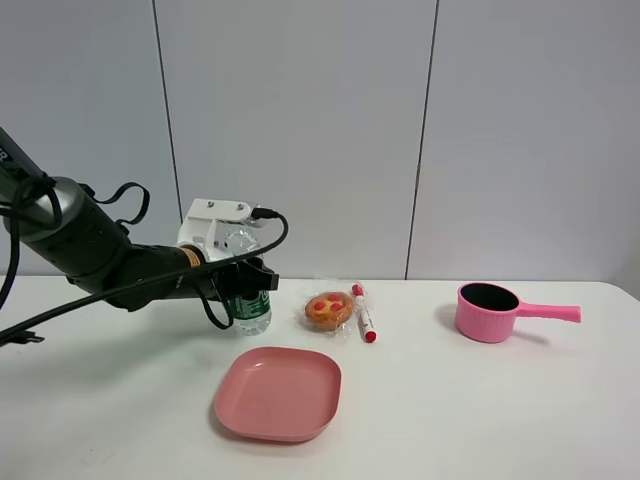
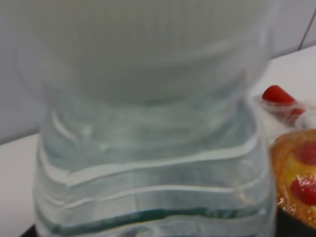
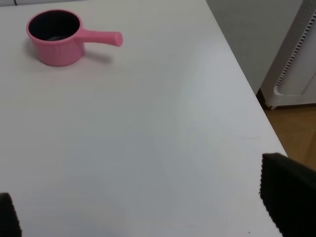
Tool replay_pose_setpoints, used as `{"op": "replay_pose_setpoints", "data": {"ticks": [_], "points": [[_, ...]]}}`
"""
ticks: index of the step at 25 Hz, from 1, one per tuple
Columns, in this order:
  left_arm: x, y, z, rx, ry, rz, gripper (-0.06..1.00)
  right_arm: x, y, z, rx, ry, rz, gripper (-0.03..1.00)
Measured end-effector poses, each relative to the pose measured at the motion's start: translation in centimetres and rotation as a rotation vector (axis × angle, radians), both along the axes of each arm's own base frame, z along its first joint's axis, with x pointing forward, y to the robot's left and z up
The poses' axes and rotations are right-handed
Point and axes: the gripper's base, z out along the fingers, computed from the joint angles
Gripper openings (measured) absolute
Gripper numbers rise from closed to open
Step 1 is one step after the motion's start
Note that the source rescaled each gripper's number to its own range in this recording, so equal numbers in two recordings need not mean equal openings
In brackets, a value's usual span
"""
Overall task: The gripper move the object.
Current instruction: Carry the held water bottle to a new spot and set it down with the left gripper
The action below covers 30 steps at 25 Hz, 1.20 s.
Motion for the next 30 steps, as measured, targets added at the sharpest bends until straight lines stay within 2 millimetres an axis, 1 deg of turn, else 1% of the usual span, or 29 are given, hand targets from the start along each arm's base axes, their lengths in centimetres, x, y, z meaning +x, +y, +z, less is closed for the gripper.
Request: {"op": "replay_pose_setpoints", "data": {"ticks": [2,3,5,8,11,13,15,16,18,21,24,27,30], "points": [[-0.1,0.0,0.7,-0.008,0.019,0.007,0.08,0.0,0.0,0.0,-0.001,0.0,-0.001,1.0],[-0.2,0.1,1.3,-0.01,0.014,0.007,0.08,0.0,0.0,0.0,-0.001,0.0,-0.001,1.0],[-0.3,0.0,3.2,-0.022,-0.013,0.005,0.08,0.0,0.0,0.0,-0.001,0.0,-0.001,1.0],[-0.9,-0.8,7.4,-0.052,-0.085,-0.015,0.08,0.0,0.0,0.0,-0.001,0.0,-0.001,1.0],[-2.2,-2.2,11.0,-0.079,-0.149,-0.058,0.08,0.0,0.0,0.0,-0.001,0.0,-0.001,1.0],[-3.3,-3.5,12.8,-0.093,-0.189,-0.102,0.08,0.0,0.0,0.0,-0.001,0.0,-0.001,1.0],[-4.7,-5.2,14.2,-0.089,-0.229,-0.175,0.08,0.0,0.0,0.0,-0.001,0.0,-0.001,1.0],[-5.4,-6.1,14.6,-0.079,-0.244,-0.214,0.08,0.0,0.0,0.0,-0.001,0.0,-0.001,1.0],[-7.0,-8.3,14.8,-0.05,-0.269,-0.313,0.08,0.0,0.0,0.0,-0.001,0.0,-0.001,1.0],[-9.3,-11.1,14.6,-0.025,-0.269,-0.426,0.08,0.0,0.0,0.0,-0.001,0.0,-0.001,1.0],[-11.0,-13.2,14.0,-0.037,-0.249,-0.493,0.08,0.0,0.0,0.0,-0.001,0.0,-0.001,1.0],[-11.7,-14.6,12.4,-0.048,-0.236,-0.536,0.08,0.0,0.0,0.0,-0.001,0.0,-0.001,1.0],[-11.5,-15.3,9.7,-0.052,-0.209,-0.555,0.08,0.0,0.0,0.0,-0.001,0.0,-0.001,1.0]]}}
